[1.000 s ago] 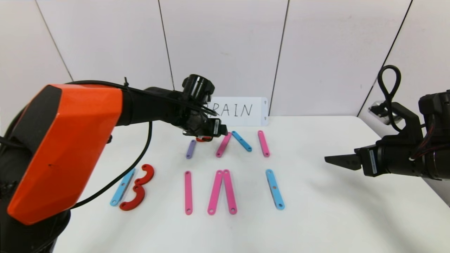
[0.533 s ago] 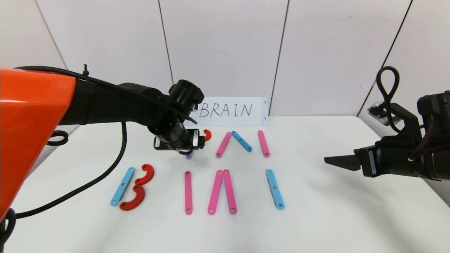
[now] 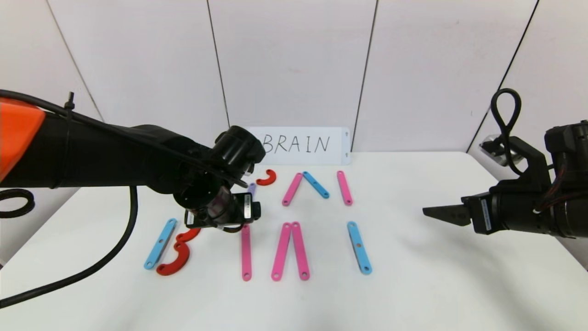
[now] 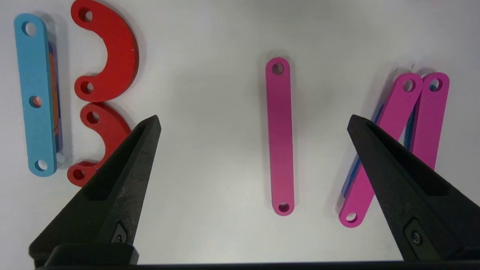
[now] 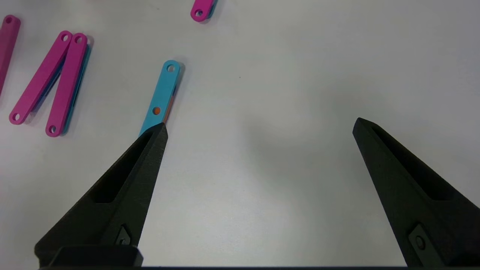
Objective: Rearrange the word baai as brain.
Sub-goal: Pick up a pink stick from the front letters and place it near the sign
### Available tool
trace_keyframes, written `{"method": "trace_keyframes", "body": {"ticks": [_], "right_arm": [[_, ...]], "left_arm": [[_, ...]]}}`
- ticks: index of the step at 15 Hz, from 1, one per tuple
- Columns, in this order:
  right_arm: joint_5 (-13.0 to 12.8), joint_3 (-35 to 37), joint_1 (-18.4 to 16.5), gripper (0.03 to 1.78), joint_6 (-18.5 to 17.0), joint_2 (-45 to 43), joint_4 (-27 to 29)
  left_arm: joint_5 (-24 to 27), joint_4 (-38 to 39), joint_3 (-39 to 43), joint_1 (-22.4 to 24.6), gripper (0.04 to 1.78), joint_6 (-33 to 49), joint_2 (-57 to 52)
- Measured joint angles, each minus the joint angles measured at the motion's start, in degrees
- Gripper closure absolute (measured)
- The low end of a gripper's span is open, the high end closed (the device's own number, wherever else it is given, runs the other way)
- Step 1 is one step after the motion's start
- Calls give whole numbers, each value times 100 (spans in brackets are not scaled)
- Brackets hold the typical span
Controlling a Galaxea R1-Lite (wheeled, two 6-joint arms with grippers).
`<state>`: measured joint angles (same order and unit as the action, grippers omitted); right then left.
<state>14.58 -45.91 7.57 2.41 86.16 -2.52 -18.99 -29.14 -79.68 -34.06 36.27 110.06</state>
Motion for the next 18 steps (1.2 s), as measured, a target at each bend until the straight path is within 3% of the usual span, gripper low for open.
{"method": "trace_keyframes", "body": {"ticks": [8,10,18], "right_arm": [[-2,13,4,8,-2,-4,0],[0,13,-2,8,-5,-4,0],[0,13,-16,8,0,9,0]], "left_arm": [[128,455,664,-98,7,249,107],[332,645,733,-100,7,271,172],[345,762,777,-100,9,254,436]]}}
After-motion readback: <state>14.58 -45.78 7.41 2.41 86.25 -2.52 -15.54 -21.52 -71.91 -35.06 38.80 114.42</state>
